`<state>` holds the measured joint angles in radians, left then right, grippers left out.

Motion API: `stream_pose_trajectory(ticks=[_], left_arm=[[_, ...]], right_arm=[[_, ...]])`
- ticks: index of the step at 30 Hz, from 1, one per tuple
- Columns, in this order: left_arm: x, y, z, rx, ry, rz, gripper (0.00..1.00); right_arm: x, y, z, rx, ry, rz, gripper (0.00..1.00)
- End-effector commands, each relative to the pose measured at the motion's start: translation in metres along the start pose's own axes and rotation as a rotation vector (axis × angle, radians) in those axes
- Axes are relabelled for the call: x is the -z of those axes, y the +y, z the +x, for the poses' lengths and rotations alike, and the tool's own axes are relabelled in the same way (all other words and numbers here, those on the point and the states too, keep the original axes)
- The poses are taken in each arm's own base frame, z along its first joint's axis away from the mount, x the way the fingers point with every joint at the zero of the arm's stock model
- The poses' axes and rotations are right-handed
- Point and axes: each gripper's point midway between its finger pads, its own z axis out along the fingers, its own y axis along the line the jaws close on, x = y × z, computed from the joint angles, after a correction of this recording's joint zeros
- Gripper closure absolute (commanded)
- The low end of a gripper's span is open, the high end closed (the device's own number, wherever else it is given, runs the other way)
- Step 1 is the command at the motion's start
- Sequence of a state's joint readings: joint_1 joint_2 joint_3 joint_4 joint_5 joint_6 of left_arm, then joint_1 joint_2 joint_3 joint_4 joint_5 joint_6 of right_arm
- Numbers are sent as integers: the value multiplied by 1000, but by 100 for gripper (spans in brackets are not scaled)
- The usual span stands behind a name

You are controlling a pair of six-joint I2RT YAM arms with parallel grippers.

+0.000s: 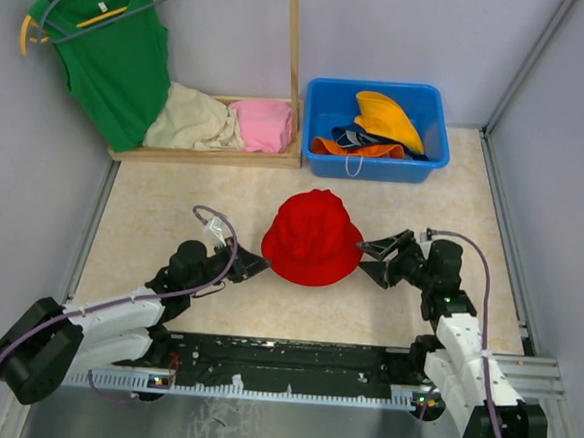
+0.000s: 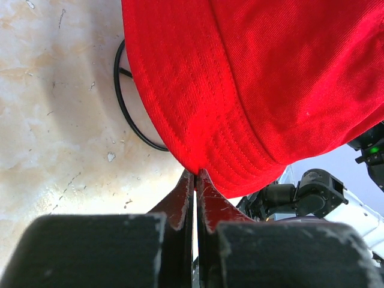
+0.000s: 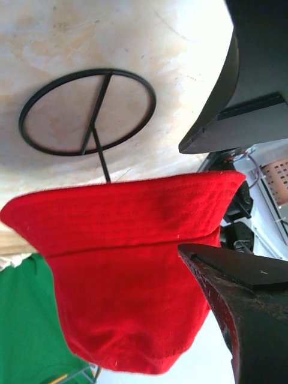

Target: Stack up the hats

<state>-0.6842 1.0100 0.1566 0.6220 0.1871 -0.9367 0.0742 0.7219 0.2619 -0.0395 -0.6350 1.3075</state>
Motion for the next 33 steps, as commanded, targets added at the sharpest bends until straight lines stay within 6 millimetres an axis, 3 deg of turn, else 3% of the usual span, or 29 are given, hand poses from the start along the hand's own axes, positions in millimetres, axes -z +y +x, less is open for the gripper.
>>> stream_pose_trajectory(ticks=[1, 6, 15, 21, 28, 33], left_arm=[[-1, -7, -4, -26, 0, 28, 100], [0, -4, -5, -10, -4, 22, 100], [-1, -4, -10, -11, -13, 20, 100], [-3, -1, -10, -9, -13, 11, 100], [-6, 7, -8, -4, -5, -11, 100], [-8, 14, -11, -6, -9, -24, 100]], right_arm=[[2, 36, -7, 43, -23, -162, 39], [-4, 40, -15, 56, -49, -211, 48], [-16, 22, -17, 51, -29, -190, 66], [-18, 1, -15, 61, -30, -126, 99], [-19, -37, -10, 79, -28, -21, 100], [-21, -44, -16, 134, -40, 30, 100]])
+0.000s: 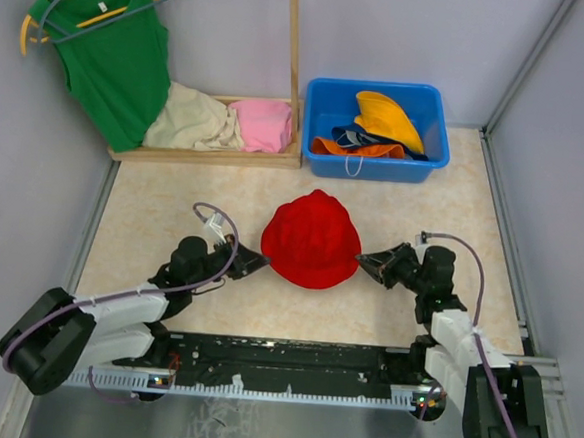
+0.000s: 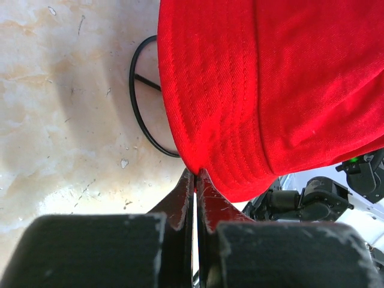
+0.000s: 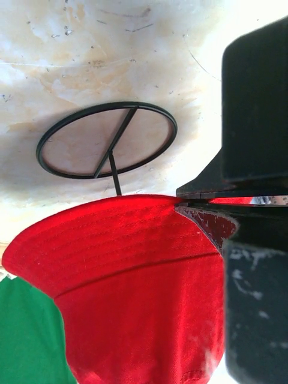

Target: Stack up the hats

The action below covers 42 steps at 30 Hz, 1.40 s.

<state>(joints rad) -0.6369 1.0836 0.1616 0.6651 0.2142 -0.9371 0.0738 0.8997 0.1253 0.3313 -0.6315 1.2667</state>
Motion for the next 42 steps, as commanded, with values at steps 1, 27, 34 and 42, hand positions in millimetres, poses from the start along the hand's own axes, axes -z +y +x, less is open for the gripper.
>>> stream_pose_trajectory(ticks=[1, 27, 34, 42], left_arm=[[-3, 1, -7, -20, -6, 6, 100], [28, 31, -84, -52, -144, -472, 43], [23, -3, -122, -138, -165, -413, 42], [6, -18, -159, -193, -185, -326, 41]], right_arm=[[-2, -15, -7, 74, -22, 76, 100], [3, 132, -135, 595, -329, 257, 35], [-40, 195, -205, 701, -392, 271, 30], [-101, 229, -308, 873, -500, 407, 22]])
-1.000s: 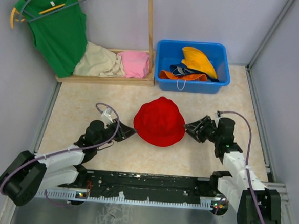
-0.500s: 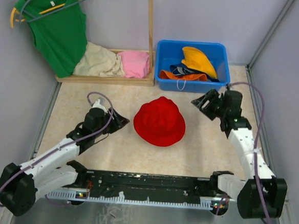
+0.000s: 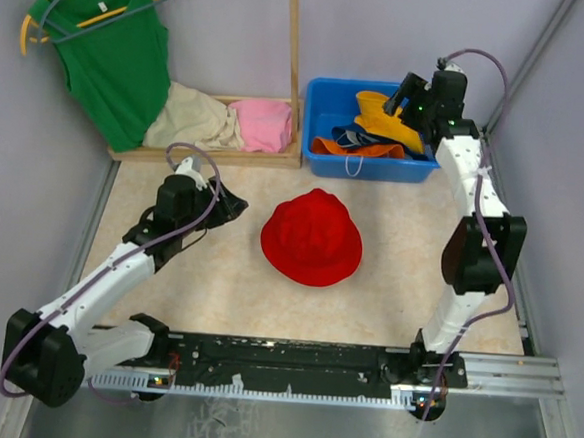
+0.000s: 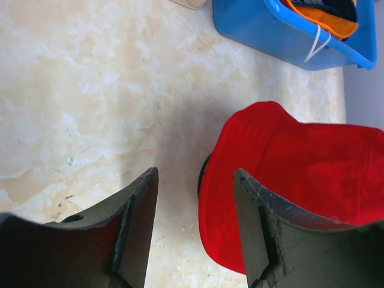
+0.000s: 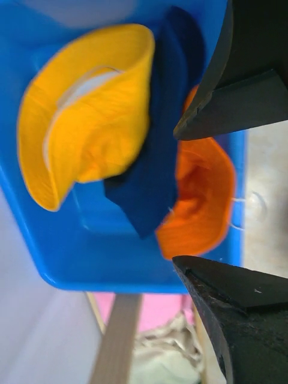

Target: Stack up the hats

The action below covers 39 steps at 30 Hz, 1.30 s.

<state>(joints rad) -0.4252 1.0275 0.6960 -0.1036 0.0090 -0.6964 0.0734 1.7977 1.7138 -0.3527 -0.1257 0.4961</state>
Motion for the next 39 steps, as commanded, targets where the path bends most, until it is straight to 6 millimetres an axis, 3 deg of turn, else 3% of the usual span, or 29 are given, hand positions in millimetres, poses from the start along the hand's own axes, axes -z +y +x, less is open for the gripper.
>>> stream_pose_trajectory(ticks=[1, 4, 7, 11, 20, 33, 35, 36, 39], left_arm=[[-11, -15, -20, -36, -7, 72, 41], [-22, -17, -25, -45, -2, 80, 42], [-31, -13, -35, -39, -12, 71, 42], [-40, -4, -42, -24, -21, 53, 42], [-55, 7, -50, 6, -11, 45, 43], [-71, 17, -51, 11, 39, 55, 44], [-72, 18, -48, 16, 52, 57, 44], [-72, 19, -46, 21, 61, 58, 45], [-70, 23, -38, 30, 83, 57, 45]], right_arm=[[-30, -17, -44, 135, -93, 113, 21], [-59, -35, -55, 179, -105, 193, 18], [-94, -50, -44, 202, -52, 219, 16], [-120, -65, -37, 187, -40, 219, 15], [-144, -100, -21, 136, 0, 202, 9], [-160, -89, 30, 67, 146, 63, 23], [-161, -87, 36, 69, 164, 62, 28], [-161, -86, 39, 71, 172, 60, 35], [-158, -75, 39, 61, 177, 37, 86]])
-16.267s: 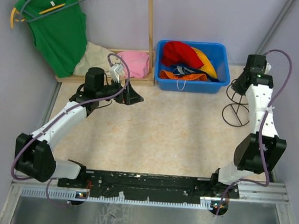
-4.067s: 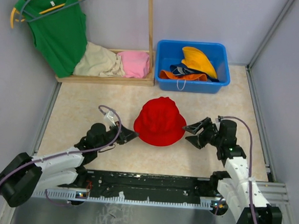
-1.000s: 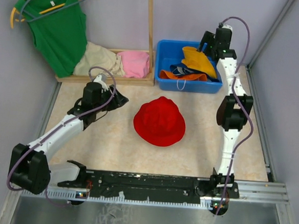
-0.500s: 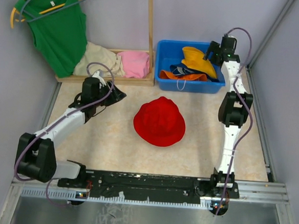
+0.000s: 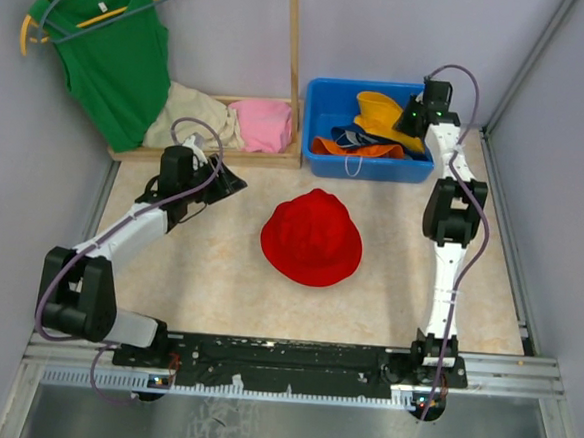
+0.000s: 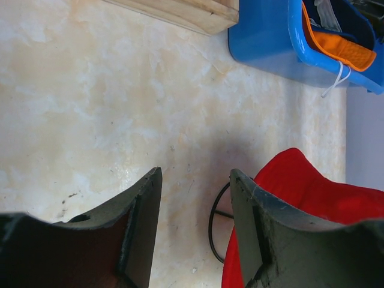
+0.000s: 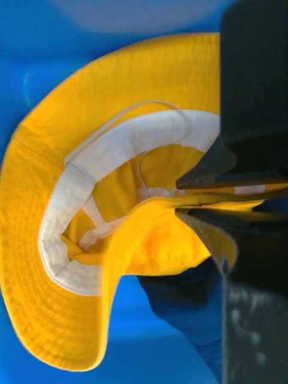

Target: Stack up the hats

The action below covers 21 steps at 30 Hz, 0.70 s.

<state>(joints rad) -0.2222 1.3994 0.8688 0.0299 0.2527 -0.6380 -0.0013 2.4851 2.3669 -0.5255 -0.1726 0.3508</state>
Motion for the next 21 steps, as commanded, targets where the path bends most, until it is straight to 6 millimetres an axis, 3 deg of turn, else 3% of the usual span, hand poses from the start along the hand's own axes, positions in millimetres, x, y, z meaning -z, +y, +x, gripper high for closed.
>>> stream_pose_trajectory(ticks=[1, 4, 9, 13, 16, 19, 21], left_arm=[[2, -6, -2, -9, 7, 40, 45], [6, -2, 1, -6, 5, 36, 45], [10, -2, 0, -6, -4, 50, 45], [13, -4, 2, -8, 3, 71, 45], [16, -5, 5, -10, 12, 85, 45], [19, -5, 8, -13, 12, 94, 45], [21, -5, 9, -12, 13, 97, 45]], right_arm=[[10, 29, -8, -14, -10, -76, 100], [38, 60, -42, -17, -85, -174, 100], [135, 144, -129, -51, -321, -489, 100], [203, 187, -170, -126, -405, -681, 100], [236, 201, -184, -207, -404, -784, 100], [243, 189, -190, -313, -371, -819, 100], [229, 164, -186, -360, -348, -762, 78]])
